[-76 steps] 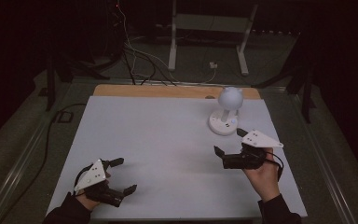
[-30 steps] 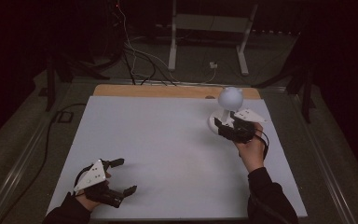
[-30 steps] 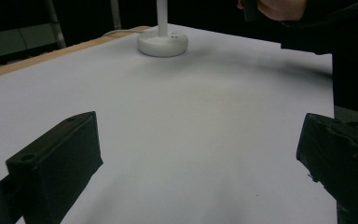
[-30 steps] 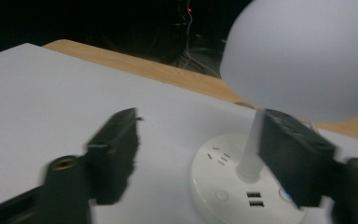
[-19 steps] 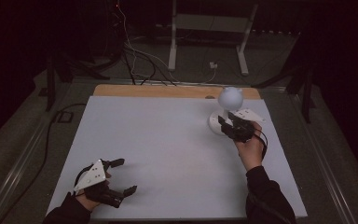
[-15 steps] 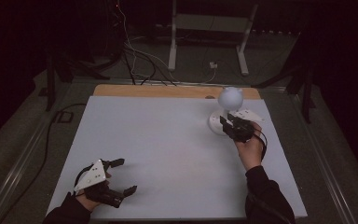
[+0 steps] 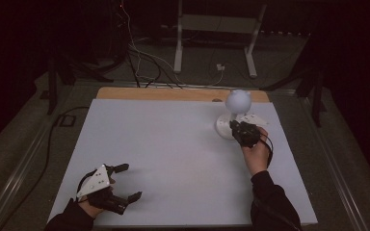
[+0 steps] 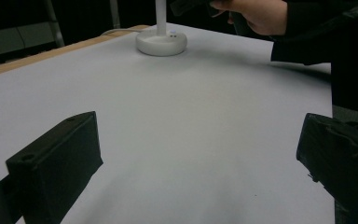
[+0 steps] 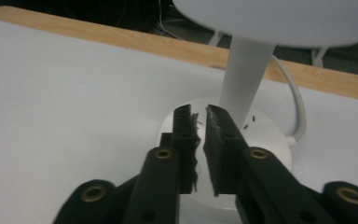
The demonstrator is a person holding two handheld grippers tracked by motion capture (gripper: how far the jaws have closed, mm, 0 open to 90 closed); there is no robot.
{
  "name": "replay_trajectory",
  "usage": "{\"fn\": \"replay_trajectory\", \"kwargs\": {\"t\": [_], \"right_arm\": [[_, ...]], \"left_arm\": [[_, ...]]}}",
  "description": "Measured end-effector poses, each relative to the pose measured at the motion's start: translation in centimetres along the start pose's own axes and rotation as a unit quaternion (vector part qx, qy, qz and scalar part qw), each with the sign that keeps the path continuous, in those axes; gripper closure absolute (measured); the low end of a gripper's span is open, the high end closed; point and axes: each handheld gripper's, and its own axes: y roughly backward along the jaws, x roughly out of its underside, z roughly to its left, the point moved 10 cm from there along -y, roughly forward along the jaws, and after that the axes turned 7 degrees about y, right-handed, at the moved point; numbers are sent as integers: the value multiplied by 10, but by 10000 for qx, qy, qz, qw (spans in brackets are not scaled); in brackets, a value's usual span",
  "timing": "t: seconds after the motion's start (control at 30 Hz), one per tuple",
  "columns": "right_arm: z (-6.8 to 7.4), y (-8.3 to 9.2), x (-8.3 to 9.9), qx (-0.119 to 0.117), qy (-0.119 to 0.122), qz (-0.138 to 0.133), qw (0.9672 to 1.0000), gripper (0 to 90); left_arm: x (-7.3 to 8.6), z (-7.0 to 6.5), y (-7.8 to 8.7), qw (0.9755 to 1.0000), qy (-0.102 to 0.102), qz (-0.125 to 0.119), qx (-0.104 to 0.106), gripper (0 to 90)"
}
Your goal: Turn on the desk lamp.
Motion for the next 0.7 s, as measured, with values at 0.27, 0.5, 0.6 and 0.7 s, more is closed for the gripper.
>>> {"fn": "replay_trajectory", "kwargs": {"t": [0.27,0.5,0.6,0.7], "right_arm": [[0,-11,13,28,-98,249,9996,900],[2,-19,22,8,-38,376,9993,900],[2,-23,25,33,-24,427,9991,900],[2,-25,27,35,-27,443,9990,900]], "left_arm": [[0,0,0,10000,-8,19,3,3],[1,-1,-1,10000,-25,43,6,3],[1,-1,-1,10000,-25,45,5,3],[1,-1,-1,10000,-24,44,2,3]]}}
